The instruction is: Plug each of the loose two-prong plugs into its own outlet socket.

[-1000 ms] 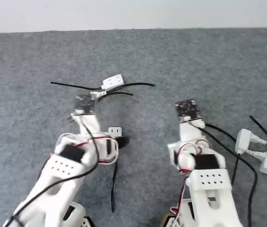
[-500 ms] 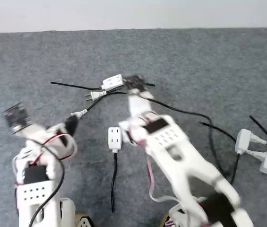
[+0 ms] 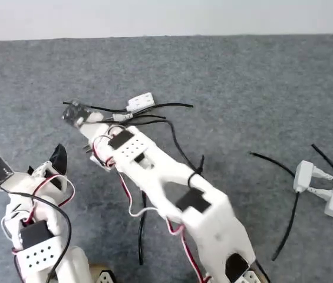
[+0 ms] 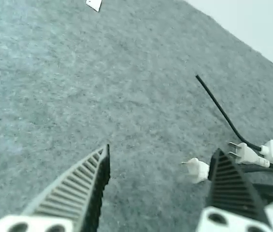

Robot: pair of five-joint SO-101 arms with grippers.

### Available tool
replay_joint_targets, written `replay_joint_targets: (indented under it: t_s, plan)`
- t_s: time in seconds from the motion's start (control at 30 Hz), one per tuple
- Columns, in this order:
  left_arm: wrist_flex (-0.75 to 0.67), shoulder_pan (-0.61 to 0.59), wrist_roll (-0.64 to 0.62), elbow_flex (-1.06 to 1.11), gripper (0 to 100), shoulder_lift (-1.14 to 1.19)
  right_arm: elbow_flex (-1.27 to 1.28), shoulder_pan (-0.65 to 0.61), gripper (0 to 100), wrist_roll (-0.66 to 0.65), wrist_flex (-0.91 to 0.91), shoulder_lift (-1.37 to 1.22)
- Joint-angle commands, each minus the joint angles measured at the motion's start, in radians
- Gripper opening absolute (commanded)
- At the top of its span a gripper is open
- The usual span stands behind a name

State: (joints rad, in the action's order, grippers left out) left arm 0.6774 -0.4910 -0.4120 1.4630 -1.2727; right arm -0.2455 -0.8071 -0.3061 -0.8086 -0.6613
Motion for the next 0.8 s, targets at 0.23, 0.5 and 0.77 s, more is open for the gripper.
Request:
replay_joint_targets:
  t_s: [0.23,0.5,0.77]
  plan:
    - [-0.031,-0.002,0.008,-0.001,31,-0.029,-0.463,0.073,16.9,0.005,-0.110,-0.196]
    - [-0.031,-0.002,0.008,0.001,31,-0.029,-0.689,0.099,16.9,0.486,-0.211,-0.297]
    - [-0.031,-0.002,0.009,0.001,31,-0.028,-0.842,0.027,17.3,0.971,-0.309,-0.398]
